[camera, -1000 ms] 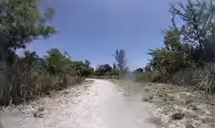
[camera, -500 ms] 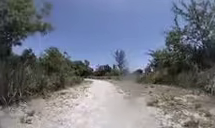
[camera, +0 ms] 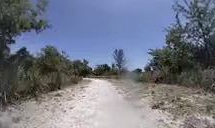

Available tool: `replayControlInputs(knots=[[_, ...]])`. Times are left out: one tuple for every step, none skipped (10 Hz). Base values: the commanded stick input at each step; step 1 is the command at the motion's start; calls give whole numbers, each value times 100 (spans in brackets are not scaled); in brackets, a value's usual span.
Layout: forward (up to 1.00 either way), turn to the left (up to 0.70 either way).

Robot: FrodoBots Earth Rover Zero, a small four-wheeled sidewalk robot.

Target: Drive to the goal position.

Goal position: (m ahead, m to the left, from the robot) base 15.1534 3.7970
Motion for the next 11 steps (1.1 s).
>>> replayControlInputs(knots=[[45, 0], [45, 0], [45, 0], [45, 0], [45, 0], [45, 0], [45, 0], [45, 0], [45, 0], [45, 0], [45, 0]])
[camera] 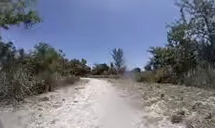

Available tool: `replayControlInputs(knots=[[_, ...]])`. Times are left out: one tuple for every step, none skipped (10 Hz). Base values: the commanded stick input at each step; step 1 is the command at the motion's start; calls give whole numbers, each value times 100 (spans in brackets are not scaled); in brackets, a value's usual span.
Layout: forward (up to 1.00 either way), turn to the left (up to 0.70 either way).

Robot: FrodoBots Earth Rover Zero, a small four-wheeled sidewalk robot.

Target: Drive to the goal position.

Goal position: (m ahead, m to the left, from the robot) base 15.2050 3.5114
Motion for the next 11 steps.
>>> replayControlInputs(knots=[[45, 13], [45, 27], [45, 19], [45, 0], [45, 0], [45, 0], [45, 0], [45, 0], [45, 0], [45, 0], [45, 0]])
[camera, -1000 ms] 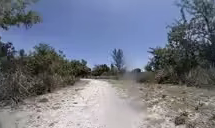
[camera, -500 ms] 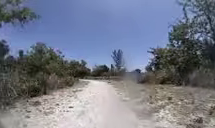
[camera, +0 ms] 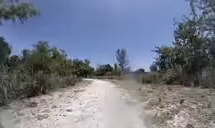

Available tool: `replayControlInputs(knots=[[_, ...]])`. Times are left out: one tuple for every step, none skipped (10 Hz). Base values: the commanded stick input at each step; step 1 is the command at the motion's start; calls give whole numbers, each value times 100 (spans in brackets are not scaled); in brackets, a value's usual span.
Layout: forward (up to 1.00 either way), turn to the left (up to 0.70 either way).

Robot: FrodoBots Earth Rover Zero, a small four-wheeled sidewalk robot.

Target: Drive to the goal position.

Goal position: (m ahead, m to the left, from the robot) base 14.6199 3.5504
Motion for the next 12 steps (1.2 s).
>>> replayControlInputs(knots=[[45, 0], [45, 0], [45, 0], [45, 0], [45, 0], [45, 0], [45, 0], [45, 0], [45, 0], [45, 0], [45, 0], [45, 0]])
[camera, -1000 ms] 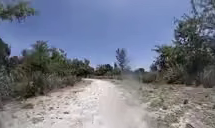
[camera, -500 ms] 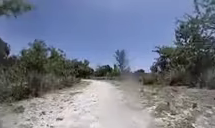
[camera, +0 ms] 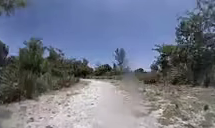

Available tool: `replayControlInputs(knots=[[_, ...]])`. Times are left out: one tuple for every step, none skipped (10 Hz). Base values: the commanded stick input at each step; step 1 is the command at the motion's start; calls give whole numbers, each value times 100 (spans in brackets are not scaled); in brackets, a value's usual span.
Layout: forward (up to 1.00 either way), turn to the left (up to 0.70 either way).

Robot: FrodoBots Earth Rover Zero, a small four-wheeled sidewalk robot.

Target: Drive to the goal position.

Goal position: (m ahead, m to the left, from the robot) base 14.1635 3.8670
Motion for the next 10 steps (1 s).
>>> replayControlInputs(knots=[[45, 0], [45, 0], [45, 0], [45, 0], [45, 0], [45, 0], [45, 0], [45, 0], [45, 0], [45, 0]])
